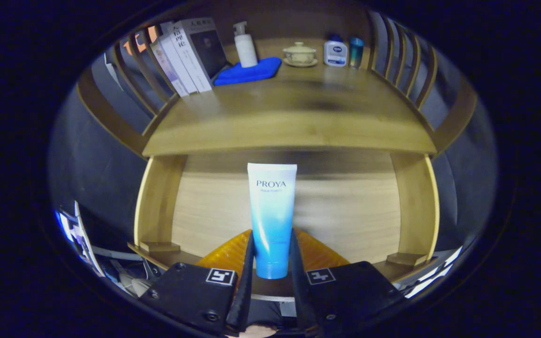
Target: Pull open the drawer, take out the items inside it, and place them on the countertop above the cabinet.
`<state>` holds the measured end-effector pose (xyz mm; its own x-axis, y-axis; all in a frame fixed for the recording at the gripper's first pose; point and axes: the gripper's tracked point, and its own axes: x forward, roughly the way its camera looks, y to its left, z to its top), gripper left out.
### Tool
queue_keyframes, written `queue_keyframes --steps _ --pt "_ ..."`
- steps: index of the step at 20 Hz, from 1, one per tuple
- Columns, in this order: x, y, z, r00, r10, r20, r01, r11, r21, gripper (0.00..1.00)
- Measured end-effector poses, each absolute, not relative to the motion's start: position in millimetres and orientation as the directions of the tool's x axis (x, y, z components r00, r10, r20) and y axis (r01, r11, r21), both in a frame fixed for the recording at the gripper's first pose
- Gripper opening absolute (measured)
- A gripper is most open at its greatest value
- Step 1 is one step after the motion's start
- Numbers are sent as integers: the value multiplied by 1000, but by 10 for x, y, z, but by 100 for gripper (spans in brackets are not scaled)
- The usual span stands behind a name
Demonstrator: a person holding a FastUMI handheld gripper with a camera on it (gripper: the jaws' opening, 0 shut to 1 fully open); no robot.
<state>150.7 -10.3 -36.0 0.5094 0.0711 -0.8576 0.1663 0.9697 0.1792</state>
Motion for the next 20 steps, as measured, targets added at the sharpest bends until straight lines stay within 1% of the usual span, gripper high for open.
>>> queue_keyframes --steps 3,8,13,15,17,20 --pt "1665 -178 -163 530 60 -846 180 967 181 42" --pt "2041 -329 4 532 45 -846 224 956 192 42" --pt "2481 -597 108 529 -20 -848 264 954 143 42" --pt "2672 -606 155 534 -8 -846 263 952 156 42" --pt "2821 -599 127 534 9 -846 258 951 172 42" --pt "2983 -664 5 518 -13 -855 258 956 141 42"
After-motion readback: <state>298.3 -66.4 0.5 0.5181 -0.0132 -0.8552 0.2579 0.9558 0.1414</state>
